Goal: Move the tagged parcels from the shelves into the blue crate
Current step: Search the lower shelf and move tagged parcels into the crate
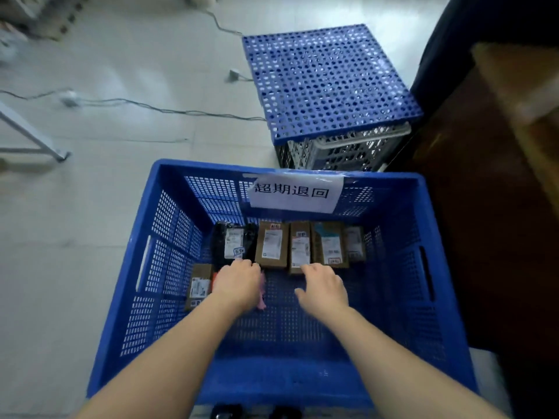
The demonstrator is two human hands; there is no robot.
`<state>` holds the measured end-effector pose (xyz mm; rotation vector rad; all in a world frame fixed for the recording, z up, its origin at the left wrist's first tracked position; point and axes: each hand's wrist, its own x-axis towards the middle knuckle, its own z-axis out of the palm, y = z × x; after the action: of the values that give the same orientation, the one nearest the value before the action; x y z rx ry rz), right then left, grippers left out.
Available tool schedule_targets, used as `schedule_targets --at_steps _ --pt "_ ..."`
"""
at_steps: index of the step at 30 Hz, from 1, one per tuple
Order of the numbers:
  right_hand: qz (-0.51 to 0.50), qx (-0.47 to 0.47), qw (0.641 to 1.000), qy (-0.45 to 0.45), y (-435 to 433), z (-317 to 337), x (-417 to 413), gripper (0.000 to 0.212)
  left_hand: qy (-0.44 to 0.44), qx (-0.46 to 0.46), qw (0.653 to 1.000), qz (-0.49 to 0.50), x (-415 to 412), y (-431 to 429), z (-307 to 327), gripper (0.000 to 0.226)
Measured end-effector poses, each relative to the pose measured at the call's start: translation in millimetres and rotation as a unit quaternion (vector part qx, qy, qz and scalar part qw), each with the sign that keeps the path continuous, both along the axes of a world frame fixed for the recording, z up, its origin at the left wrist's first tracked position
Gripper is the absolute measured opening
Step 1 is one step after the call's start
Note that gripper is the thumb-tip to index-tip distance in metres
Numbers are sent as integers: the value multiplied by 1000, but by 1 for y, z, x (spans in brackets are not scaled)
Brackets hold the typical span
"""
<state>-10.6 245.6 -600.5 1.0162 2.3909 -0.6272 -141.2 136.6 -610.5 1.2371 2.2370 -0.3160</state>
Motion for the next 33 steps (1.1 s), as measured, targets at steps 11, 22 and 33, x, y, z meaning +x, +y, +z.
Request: schedule_targets --at_steps 11,22,33 --pt "-102 76 991 29 -31 124 54 50 78 83 980 -160 22 -4 125 32" --pt "-226 179 957 40 -82 232 158 53 90 195 927 -306 100 -7 233 21" --pt "-346 246 905 31 -138 312 318 57 79 281 854 -431 262 -6 320 26"
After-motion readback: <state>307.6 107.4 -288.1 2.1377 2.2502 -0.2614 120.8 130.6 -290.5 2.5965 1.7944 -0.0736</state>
